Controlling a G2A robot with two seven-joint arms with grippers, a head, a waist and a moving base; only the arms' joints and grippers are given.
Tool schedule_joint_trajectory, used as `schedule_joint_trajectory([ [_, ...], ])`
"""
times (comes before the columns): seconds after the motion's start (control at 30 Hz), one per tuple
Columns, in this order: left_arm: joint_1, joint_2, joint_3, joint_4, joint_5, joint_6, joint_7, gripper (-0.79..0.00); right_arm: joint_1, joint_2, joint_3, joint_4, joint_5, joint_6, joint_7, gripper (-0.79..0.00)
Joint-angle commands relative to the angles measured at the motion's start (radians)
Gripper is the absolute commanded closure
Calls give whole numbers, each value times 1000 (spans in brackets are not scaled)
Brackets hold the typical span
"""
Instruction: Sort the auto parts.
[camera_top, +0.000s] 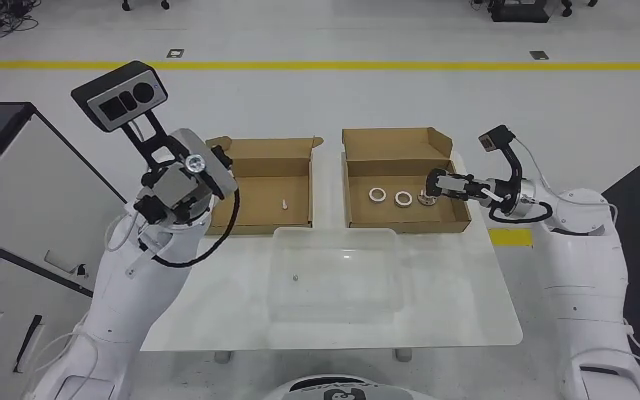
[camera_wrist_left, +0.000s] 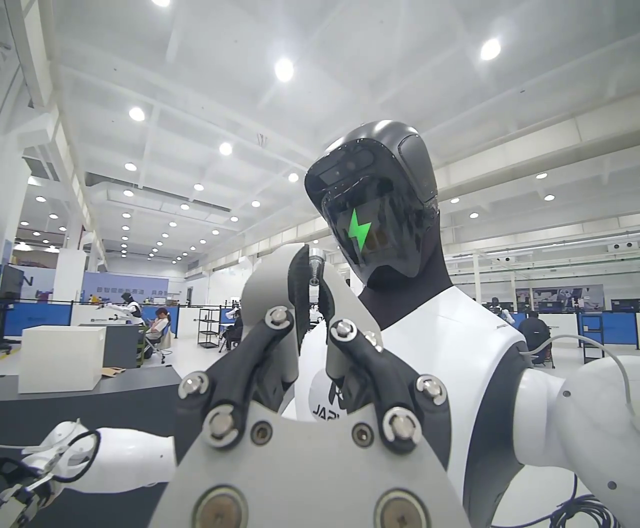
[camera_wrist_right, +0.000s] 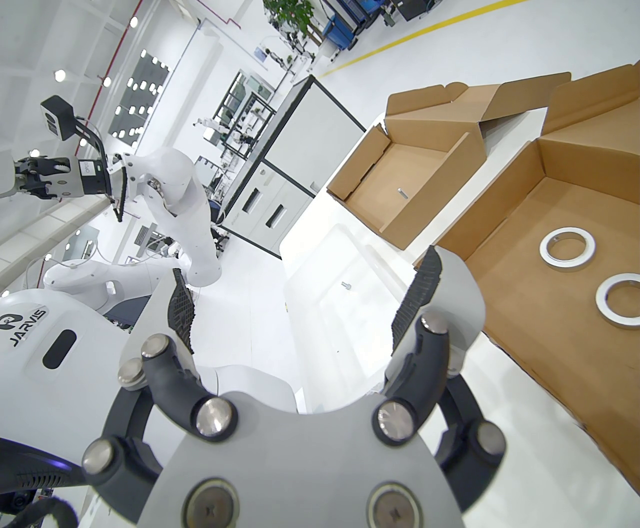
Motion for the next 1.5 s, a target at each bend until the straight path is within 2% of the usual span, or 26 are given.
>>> schedule_joint_trajectory([
  [0.0, 9, -1, -16, 15, 74, 35, 30, 0, 0, 0, 0, 0, 0, 0, 0, -785],
  [0.13, 13, -1, -52, 47, 275, 100, 68, 0, 0, 0, 0, 0, 0, 0, 0, -785],
  [0.33, -4, -4, -67, 84, 488, 187, 128, 0, 0, 0, 0, 0, 0, 0, 0, -785],
  [0.6, -30, 2, -91, 112, 753, 298, 109, 0, 0, 0, 0, 0, 0, 0, 0, -785],
  [0.73, -42, 12, -110, 113, 899, 344, 43, 0, 0, 0, 0, 0, 0, 0, 0, -785],
  [0.9, -48, 22, -105, 123, 990, 372, -50, 0, 0, 0, 0, 0, 0, 0, 0, -785],
  [1.2, -61, 33, -50, 161, 1116, 448, -170, 0, 0, 0, 0, 0, 0, 0, 0, -785],
  [1.47, -117, 40, -3, 224, 1264, 505, -259, 0, 0, 0, 0, 0, 0, 0, 0, -785],
])
